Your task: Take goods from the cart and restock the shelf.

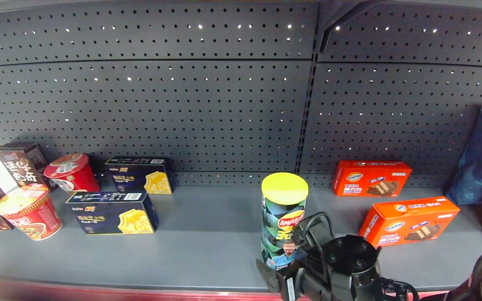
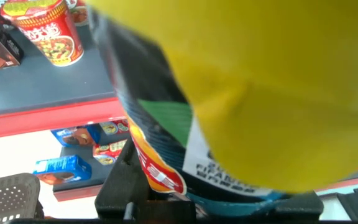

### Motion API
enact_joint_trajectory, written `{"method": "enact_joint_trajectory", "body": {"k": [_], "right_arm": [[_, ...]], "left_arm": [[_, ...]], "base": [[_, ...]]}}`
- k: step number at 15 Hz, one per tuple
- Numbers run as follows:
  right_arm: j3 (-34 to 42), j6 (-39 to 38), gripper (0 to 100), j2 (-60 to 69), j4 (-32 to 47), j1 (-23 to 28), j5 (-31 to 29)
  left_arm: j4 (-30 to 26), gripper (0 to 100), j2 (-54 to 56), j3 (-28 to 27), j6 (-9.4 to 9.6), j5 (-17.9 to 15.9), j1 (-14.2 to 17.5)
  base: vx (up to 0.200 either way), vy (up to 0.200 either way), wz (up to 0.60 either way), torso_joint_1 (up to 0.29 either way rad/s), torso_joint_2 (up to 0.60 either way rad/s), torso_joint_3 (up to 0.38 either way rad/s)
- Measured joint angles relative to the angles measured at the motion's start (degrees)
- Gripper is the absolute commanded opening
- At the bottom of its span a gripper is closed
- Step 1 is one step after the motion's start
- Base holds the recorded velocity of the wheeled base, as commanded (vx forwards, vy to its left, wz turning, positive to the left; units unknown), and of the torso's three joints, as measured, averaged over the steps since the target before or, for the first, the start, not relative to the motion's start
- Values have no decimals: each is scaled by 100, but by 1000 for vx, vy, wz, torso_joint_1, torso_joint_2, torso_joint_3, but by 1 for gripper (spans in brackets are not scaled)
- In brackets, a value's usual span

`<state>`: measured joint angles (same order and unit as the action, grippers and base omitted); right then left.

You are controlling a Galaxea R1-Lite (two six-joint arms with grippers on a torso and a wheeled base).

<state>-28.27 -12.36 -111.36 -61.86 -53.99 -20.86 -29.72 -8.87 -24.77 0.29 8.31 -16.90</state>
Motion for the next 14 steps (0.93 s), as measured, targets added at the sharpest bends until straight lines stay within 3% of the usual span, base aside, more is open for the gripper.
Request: {"method": "enact_joint_trajectory", "body": {"k": [5, 10, 14], "right_arm": [[316, 11, 100, 166, -39, -13, -2], [1496, 62, 100, 1134, -118, -13, 11], [1983, 178, 100, 1770, -41, 557, 48]], "left_arm": [[-150, 0, 194, -17, -2, 0, 0], [-145, 0, 227, -2, 0, 2, -7], [-140, 0, 235, 7, 2, 0, 1]], "base": [[0, 0, 0, 0, 0, 0], [0, 0, 0, 0, 0, 0], [0, 0, 0, 0, 0, 0]]}}
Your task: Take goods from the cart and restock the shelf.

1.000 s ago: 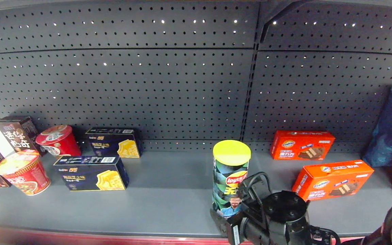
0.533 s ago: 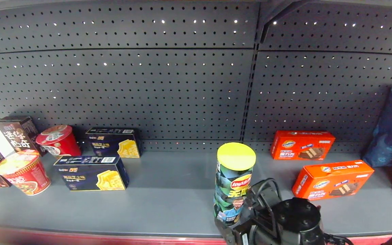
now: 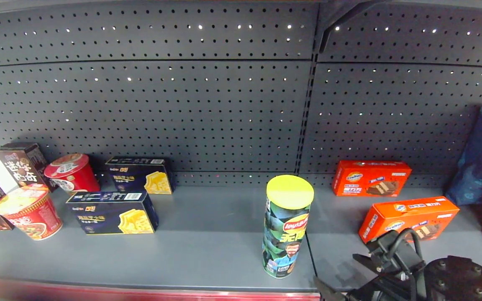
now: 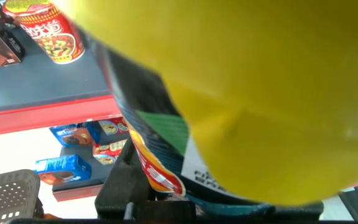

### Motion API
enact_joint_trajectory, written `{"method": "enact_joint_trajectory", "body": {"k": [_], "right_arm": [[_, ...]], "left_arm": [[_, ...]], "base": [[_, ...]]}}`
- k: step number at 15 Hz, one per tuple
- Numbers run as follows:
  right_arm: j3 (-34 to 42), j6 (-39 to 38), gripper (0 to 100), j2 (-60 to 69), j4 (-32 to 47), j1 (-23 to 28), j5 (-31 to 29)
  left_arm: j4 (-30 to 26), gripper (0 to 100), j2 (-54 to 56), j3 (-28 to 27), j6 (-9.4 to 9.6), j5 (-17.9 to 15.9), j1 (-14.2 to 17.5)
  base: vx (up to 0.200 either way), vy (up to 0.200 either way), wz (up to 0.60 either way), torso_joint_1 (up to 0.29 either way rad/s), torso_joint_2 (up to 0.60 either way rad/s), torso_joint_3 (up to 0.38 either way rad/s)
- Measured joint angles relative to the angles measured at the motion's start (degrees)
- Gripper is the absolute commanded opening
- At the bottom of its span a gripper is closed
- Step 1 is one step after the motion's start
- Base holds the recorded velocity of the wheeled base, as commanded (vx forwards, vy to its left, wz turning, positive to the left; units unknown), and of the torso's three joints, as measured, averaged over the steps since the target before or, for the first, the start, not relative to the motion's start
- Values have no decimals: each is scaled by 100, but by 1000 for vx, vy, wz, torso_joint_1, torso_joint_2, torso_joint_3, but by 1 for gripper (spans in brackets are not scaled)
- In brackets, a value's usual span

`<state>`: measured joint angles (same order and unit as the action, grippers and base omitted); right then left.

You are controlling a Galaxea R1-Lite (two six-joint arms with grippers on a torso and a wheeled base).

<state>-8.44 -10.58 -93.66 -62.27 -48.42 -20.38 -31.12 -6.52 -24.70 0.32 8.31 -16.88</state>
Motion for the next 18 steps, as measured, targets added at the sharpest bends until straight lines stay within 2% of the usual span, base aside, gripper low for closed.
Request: {"method": "enact_joint_trajectory", "body": {"k": [2, 5, 18], "right_arm": [[-110, 29, 100, 37, 20, 300, -6], [-394, 32, 100, -121, 22, 479, -41], [-1447, 21, 100, -1307, -13, 621, -52]], "left_arm": [[-10, 0, 0, -18, 1, 0, 0], [-7, 0, 2, -33, 4, 0, -6], [-5, 0, 7, -5, 4, 0, -9]], "base": [[0, 0, 0, 0, 0, 0], [0, 0, 0, 0, 0, 0], [0, 0, 0, 0, 0, 0]]}}
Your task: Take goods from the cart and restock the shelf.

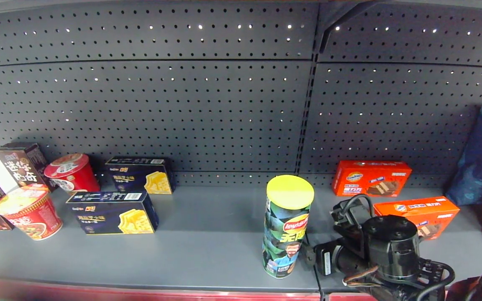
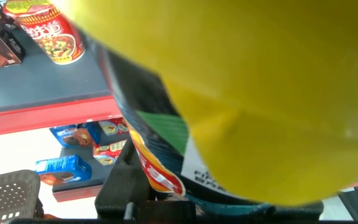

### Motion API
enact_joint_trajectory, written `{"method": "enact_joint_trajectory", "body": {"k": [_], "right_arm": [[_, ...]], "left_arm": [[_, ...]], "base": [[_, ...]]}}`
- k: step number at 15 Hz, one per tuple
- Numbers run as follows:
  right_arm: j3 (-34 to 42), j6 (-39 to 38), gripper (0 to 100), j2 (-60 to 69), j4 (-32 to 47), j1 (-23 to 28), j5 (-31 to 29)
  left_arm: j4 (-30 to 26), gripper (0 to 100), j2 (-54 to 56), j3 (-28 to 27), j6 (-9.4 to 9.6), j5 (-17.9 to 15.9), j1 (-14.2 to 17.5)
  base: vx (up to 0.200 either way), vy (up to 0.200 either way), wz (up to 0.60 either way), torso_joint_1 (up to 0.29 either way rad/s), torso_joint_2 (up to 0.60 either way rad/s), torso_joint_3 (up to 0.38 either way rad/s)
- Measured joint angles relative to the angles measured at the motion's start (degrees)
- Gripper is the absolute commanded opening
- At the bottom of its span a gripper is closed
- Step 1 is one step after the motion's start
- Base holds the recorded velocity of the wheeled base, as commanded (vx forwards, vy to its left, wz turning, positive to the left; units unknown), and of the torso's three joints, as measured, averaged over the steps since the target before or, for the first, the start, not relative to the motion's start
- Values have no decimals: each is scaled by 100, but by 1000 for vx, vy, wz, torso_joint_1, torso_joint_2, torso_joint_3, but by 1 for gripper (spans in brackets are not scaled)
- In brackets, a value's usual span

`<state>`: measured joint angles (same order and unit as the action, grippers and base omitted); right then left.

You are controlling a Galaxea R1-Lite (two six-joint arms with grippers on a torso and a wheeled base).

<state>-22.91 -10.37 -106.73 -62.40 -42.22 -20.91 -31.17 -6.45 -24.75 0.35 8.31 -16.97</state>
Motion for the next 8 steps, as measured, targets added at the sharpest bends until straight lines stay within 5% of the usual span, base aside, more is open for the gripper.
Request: {"method": "enact_joint_trajectory", "body": {"k": [8], "right_arm": [[33, -7, 100, -74, -33, -271, 2]], "left_arm": [[-5, 0, 6, 22, -2, 0, 0]], "base": [[0, 0, 0, 0, 0, 0]]}}
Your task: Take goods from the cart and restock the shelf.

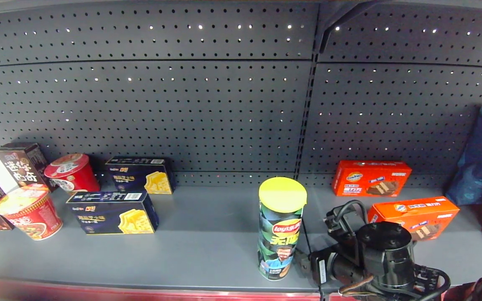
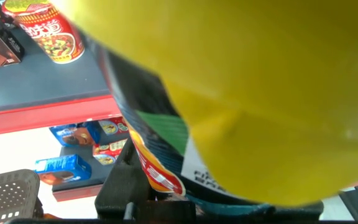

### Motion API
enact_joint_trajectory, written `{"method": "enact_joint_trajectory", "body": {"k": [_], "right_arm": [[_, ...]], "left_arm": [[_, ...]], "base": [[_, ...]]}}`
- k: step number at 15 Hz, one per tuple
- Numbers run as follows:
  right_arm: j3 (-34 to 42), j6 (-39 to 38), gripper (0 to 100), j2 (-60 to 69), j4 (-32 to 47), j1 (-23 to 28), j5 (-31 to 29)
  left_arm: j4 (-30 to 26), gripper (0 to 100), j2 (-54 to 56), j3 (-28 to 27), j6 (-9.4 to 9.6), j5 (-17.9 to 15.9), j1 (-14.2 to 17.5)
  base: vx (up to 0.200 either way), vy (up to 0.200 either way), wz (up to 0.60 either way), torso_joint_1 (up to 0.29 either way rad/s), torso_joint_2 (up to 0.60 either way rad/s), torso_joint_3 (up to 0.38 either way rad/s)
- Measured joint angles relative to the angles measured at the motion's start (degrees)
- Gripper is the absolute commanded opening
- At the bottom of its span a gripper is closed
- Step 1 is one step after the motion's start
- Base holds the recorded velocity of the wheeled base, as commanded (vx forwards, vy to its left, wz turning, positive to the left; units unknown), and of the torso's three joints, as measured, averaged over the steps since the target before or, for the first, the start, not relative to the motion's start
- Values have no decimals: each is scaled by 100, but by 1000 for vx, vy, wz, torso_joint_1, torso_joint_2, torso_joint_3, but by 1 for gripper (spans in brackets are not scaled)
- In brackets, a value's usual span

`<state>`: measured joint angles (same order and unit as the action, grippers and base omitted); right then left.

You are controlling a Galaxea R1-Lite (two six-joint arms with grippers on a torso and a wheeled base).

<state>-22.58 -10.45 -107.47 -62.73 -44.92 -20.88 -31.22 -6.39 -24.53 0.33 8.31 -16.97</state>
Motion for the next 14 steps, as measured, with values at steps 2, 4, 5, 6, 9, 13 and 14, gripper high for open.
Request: {"method": "enact_joint_trajectory", "body": {"k": [2, 4, 5, 6, 9, 13, 14], "right_arm": [[6, -2, 100, -2, -2, -48, -2], [9, -2, 100, -2, -7, -78, -2], [10, -2, 100, -2, -7, -100, -2], [10, 0, 100, -2, -9, -118, 4], [1, 5, 100, -18, -11, -168, -2], [-2, 7, 100, -57, -9, -152, -2], [-11, 7, 100, -66, -9, -152, -2]], "left_arm": [[0, 0, 0, 0, -4, 0, 0], [-4, 0, 2, 0, -4, 0, 0], [-4, 0, 2, 0, -4, 0, 0], [-4, 0, 5, 0, -6, 0, 0], [-4, 0, 5, 0, -4, 0, 0], [-9, 0, 16, 2, -9, 0, 0], [-6, 0, 22, 6, -9, 0, 0]], "base": [[0, 0, 0, 0, 0, 0], [0, 0, 0, 0, 0, 0], [0, 0, 0, 0, 0, 0], [0, 0, 0, 0, 0, 0], [0, 0, 0, 0, 0, 0], [0, 0, 0, 0, 0, 0], [0, 0, 0, 0, 0, 0]]}}
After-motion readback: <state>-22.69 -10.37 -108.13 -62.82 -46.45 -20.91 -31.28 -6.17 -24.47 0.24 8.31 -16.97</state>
